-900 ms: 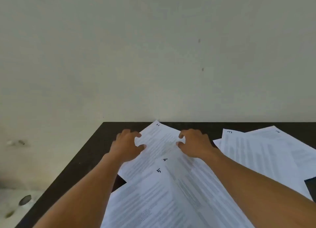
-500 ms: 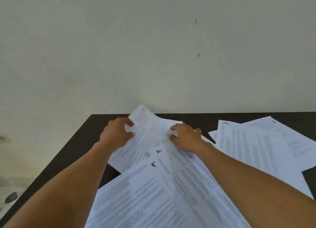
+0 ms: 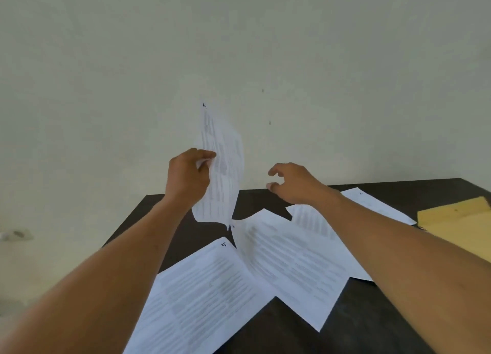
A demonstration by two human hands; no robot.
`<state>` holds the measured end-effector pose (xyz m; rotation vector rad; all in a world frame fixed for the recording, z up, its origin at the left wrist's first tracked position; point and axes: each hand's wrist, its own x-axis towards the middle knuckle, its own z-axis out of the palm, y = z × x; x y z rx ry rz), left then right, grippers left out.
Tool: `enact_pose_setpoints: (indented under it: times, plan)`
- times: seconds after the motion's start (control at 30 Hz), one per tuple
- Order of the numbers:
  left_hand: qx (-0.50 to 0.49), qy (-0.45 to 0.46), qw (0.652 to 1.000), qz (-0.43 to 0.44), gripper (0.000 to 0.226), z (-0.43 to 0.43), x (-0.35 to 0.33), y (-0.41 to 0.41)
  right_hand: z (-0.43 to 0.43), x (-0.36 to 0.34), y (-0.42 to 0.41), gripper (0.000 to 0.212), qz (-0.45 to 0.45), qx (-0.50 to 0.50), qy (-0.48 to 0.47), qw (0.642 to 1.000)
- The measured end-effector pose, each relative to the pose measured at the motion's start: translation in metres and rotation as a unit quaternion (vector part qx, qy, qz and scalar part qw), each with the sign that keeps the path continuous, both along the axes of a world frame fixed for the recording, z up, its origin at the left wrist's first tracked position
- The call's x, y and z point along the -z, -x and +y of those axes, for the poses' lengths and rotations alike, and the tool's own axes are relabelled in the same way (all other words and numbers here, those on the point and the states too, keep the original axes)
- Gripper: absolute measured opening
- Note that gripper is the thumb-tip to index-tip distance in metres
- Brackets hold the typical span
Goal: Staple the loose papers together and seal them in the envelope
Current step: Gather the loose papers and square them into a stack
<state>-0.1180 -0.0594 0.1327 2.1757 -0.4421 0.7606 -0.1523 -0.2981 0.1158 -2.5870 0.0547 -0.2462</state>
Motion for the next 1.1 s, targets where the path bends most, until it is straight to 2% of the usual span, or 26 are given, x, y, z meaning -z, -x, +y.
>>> enact_pose_setpoints:
  times: [0.27,0.37,0.5,0.67,0.77,0.87,1.0,1.1]
  plan:
    - [0.014,0.022,0.998,-0.062,0.025,-0.042,-0.032,0.029,-0.066,-0.001,0.047,0.040,0.000,0.072,-0.017,0.997]
    - [0.028,0.029,0.996,-0.076,0.025,-0.062,-0.046,0.025,-0.093,0.008,0.058,0.043,0.063,0.124,0.002,0.990]
    - [0.046,0.033,0.995,-0.076,0.025,-0.084,-0.065,0.022,-0.113,0.015,0.070,0.047,0.166,0.143,-0.004,0.976]
    - [0.103,0.071,0.992,0.022,0.023,-0.107,-0.049,0.021,-0.120,0.032,0.057,0.043,0.170,0.155,0.006,0.973]
    - [0.135,0.094,0.979,0.118,0.021,-0.124,-0.007,0.014,-0.141,0.065,0.047,0.018,0.172,0.198,-0.004,0.965]
    - [0.153,0.100,0.963,0.199,0.020,-0.138,0.044,0.002,-0.164,0.092,0.055,0.017,0.182,0.282,-0.030,0.942]
    - [0.138,0.083,0.944,0.287,0.020,-0.150,0.104,-0.017,-0.186,0.121,0.052,0.039,0.168,0.419,-0.034,0.892]
    - [0.123,0.078,0.933,0.330,0.020,-0.158,0.135,-0.027,-0.188,0.132,0.036,0.051,0.171,0.453,0.019,0.875]
